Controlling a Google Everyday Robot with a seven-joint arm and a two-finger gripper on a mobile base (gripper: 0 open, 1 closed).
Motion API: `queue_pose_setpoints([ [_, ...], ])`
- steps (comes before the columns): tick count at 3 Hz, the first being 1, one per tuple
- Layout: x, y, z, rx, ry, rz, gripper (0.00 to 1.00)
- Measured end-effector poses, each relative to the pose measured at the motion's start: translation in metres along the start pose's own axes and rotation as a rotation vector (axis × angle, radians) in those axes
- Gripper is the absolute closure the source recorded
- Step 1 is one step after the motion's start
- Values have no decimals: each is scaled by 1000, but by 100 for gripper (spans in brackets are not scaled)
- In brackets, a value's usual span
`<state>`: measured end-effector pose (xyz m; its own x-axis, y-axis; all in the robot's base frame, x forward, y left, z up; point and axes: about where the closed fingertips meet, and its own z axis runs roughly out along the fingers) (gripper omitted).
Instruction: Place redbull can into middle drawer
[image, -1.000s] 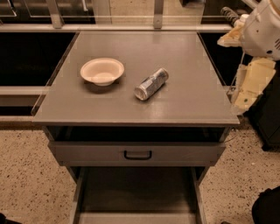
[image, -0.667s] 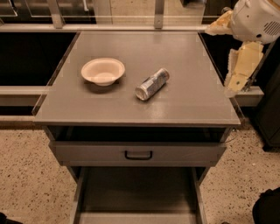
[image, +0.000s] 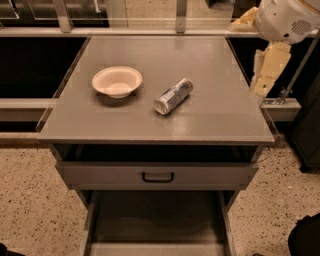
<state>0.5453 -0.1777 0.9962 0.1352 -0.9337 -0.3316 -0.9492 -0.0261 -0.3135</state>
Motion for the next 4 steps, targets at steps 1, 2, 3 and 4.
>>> queue_pose_setpoints([
  [1,-7,-42,24,17,-76,-78,0],
  [2,-15,-70,55,18,-171,-100,0],
  [3,-29,-77,97,-42,-280,-72,0],
  [4,-57,-70,139,-149,-367,-78,0],
])
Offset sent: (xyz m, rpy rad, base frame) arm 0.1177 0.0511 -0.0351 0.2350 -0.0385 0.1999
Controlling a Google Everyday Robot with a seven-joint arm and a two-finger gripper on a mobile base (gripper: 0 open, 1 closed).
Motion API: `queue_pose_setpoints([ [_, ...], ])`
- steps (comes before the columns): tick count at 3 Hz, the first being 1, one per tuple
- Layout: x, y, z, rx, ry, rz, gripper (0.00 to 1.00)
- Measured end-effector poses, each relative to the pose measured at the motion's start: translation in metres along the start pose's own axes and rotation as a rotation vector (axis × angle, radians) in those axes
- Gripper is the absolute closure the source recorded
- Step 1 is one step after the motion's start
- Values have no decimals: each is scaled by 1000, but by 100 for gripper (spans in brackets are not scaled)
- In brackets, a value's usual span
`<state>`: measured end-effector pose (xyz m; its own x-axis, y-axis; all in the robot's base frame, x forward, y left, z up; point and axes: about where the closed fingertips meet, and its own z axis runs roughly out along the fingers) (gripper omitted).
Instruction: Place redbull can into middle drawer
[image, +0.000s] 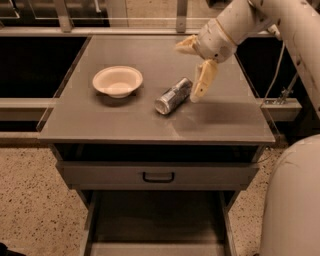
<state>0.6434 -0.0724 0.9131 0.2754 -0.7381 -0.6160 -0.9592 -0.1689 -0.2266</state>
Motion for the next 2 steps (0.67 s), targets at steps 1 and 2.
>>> queue_pose_setpoints([
  [1,-9,8,41,-99,-55,2,0],
  [2,-14,18,68,-168,-88,6,0],
])
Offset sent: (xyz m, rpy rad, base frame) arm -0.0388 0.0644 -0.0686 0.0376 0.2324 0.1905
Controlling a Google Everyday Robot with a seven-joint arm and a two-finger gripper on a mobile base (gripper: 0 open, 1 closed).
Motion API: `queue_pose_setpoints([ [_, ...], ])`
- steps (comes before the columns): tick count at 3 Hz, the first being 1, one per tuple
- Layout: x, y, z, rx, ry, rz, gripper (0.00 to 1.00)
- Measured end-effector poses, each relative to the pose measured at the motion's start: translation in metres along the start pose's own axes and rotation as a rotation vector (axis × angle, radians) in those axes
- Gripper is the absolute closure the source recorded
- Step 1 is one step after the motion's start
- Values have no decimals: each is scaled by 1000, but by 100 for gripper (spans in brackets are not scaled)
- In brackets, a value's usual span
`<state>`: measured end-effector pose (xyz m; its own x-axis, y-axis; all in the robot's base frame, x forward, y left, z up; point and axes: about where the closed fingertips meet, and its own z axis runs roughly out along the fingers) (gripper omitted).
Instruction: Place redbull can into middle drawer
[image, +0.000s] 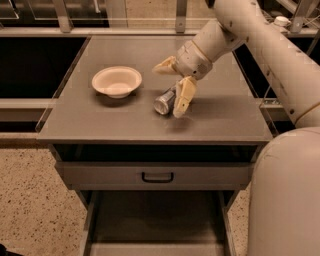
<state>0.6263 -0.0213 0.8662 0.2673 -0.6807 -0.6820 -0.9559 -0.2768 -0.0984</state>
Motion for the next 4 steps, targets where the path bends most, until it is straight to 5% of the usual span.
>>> queue_pose_setpoints([
  [1,5,12,17,-30,-16,7,0],
  [4,6,11,20,-32,-17,9,65],
])
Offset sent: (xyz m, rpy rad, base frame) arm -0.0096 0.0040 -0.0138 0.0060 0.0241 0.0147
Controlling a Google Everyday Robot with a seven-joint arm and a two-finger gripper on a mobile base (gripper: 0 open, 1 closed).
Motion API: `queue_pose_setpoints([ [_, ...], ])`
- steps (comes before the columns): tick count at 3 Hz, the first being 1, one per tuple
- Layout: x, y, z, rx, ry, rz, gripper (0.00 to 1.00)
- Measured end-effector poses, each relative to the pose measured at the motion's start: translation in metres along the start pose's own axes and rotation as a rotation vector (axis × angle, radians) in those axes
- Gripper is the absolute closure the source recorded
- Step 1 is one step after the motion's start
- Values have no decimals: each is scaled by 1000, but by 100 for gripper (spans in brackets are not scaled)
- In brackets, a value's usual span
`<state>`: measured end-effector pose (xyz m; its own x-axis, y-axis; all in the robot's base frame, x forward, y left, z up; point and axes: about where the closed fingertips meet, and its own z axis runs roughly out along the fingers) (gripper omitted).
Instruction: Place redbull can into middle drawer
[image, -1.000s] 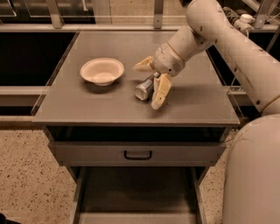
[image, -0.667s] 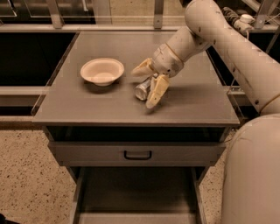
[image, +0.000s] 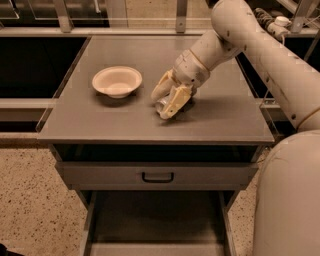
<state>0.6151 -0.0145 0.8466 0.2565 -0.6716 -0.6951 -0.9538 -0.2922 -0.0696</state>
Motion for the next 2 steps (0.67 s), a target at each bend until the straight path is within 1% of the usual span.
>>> queue_pose_setpoints([
  [1,0,0,0,0,0,0,88],
  [2,0,0,0,0,0,0,100],
])
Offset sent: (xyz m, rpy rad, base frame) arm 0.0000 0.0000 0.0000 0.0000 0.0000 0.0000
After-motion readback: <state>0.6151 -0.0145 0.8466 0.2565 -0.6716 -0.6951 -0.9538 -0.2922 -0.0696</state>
